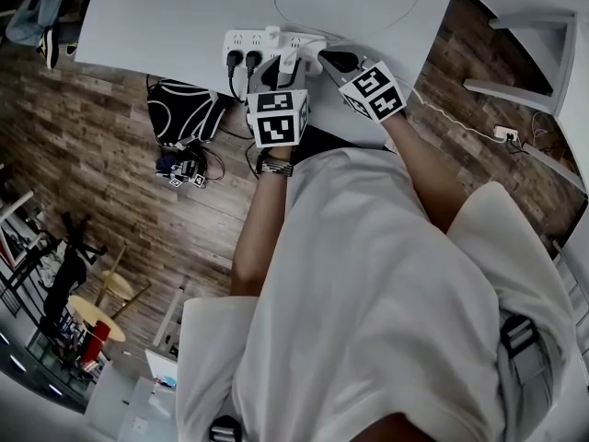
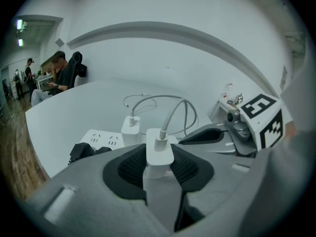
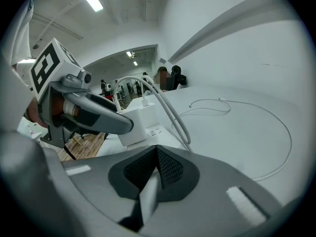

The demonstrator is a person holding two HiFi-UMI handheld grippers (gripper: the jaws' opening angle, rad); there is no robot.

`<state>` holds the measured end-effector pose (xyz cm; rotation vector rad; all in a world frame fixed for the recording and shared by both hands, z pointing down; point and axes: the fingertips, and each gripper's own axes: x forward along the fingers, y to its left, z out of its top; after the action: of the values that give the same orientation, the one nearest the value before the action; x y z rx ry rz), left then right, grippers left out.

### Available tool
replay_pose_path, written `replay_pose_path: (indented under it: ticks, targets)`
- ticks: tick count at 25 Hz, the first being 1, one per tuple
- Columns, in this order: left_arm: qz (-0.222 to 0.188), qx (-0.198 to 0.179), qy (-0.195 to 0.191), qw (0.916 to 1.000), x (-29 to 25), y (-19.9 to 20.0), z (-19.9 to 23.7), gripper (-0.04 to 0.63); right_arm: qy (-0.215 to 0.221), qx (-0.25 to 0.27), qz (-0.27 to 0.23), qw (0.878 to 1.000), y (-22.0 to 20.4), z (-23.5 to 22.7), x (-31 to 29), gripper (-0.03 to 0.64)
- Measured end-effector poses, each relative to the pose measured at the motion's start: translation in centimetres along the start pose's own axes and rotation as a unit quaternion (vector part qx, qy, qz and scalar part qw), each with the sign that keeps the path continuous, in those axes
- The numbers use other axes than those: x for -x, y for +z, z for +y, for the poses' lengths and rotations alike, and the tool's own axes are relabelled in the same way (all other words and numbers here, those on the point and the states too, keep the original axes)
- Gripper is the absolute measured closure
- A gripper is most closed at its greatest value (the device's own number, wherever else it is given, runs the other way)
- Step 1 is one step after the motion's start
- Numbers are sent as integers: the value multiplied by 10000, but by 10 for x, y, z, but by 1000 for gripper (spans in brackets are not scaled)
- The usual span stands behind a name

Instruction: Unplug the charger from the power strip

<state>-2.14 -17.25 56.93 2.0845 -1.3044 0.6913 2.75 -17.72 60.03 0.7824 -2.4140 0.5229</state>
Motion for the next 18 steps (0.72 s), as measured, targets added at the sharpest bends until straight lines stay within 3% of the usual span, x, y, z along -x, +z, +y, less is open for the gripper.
replay_pose_path:
  ticks: [4, 10, 18]
  targets:
    - [86, -417, 129, 9990, 0, -1, -3, 449, 18, 17, -5, 10000, 0, 1, 0, 615]
    - [128, -603, 204, 9979, 0, -2, -3, 449, 25, 31, -4, 10000, -1, 2, 0, 615]
    - [16, -10, -83, 10000, 1, 1, 1, 449, 25, 29, 2, 10000, -1, 1, -1, 615]
